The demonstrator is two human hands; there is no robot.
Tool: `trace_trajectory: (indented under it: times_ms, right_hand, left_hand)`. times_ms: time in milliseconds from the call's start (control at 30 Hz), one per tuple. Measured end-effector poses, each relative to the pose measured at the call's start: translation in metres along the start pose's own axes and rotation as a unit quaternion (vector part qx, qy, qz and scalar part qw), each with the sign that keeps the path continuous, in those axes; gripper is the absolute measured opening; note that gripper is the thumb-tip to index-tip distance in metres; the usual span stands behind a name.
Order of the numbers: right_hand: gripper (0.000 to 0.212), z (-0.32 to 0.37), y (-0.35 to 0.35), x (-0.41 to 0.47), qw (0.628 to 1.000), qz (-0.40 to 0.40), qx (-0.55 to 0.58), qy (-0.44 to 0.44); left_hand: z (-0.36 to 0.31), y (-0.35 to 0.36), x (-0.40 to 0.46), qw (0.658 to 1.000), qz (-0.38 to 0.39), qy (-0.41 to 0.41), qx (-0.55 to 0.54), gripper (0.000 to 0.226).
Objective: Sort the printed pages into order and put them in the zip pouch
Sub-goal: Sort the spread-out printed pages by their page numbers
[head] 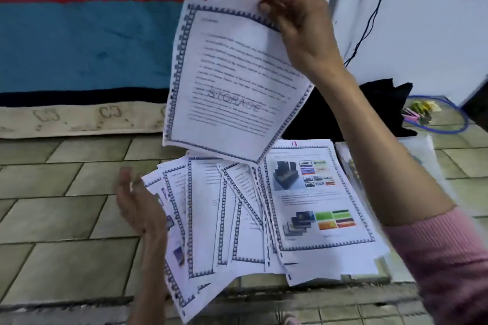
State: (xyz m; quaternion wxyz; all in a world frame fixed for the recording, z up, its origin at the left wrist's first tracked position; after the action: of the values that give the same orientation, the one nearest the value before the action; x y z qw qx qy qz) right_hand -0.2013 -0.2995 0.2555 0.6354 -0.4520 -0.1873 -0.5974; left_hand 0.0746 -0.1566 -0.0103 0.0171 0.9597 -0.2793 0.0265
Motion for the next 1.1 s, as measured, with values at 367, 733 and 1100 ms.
trace_trajectory:
  times_ms: [367,733,1100]
  right_hand:
    - [0.026,-0.079,-0.043,-0.068,0.937,0.17,-0.268,0.146]
    - [0.043,-0.174,-0.196,-0.312,0.827,-0.066,-0.096,0.55]
    - [0.028,-0.207,-0.237,-0.343,0.722,0.074,-0.424,0.541]
  left_hand:
    - [-0.048,0.174,-0.125,0.859,0.51,-0.05,0.005,0.027]
    - [0.048,0.251,-0.238,0.821,0.527,-0.215,0.042,0.026]
    - [0.079,0.238,-0.245,0.688,0.488,0.249,0.475,0.09]
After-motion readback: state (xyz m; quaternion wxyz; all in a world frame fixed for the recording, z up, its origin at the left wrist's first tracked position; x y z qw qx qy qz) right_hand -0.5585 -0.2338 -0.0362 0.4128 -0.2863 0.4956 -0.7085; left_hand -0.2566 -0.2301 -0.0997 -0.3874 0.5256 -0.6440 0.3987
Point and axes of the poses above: each hand's wrist, its own x-axis towards the middle knuckle, its own y-axis out of the palm, z = x × y, the point moved 9 cm from there along x, towards the middle knuckle, and after that the axes turned 3 degrees about -y, right-handed, at the moved point
